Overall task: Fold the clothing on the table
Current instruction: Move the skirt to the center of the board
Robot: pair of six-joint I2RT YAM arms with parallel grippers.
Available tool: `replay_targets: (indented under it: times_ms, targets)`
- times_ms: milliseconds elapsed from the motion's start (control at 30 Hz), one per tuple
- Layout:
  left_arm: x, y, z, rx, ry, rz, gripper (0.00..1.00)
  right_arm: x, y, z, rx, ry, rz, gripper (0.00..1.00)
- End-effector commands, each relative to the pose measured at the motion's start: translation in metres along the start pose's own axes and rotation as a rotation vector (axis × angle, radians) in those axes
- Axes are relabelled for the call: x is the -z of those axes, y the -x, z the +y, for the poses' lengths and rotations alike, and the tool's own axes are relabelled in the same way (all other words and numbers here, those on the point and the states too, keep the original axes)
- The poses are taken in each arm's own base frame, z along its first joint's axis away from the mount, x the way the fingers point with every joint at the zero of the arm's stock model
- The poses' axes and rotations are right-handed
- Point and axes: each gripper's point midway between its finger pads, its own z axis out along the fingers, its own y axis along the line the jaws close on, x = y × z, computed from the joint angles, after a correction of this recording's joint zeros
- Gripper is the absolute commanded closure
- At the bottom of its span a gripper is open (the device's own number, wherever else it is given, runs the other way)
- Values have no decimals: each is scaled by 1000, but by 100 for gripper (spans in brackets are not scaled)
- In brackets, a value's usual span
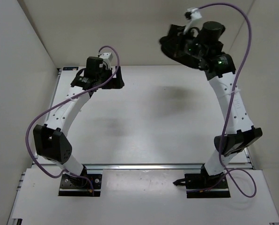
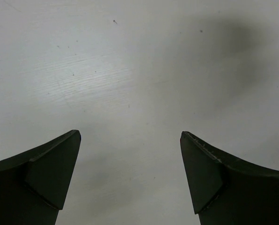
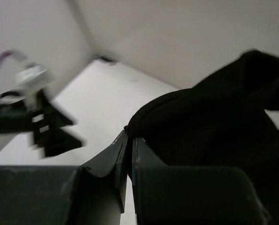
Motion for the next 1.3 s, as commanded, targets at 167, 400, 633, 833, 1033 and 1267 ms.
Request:
replay_targets:
  times_ms: [167, 400, 633, 833, 1033, 1267]
  targets:
    - [92, 50, -2, 9, -14, -262, 1, 13, -59, 116, -82, 278, 170, 100]
    - [93, 17, -10, -5, -31, -232, 1, 30, -210, 58, -317, 194, 399, 100]
    - [54, -113, -33, 28, -170, -1, 2, 71, -391, 30, -478, 86, 778, 100]
    - [45, -186, -81, 29, -382, 165, 1, 80, -408, 9, -492, 22, 776, 100]
    - [50, -220, -142, -7, -618, 265, 2, 83, -412, -5, -512, 10, 811, 100]
    - [53, -269, -155, 42, -679, 388, 14, 94, -414, -11, -499, -14, 829, 100]
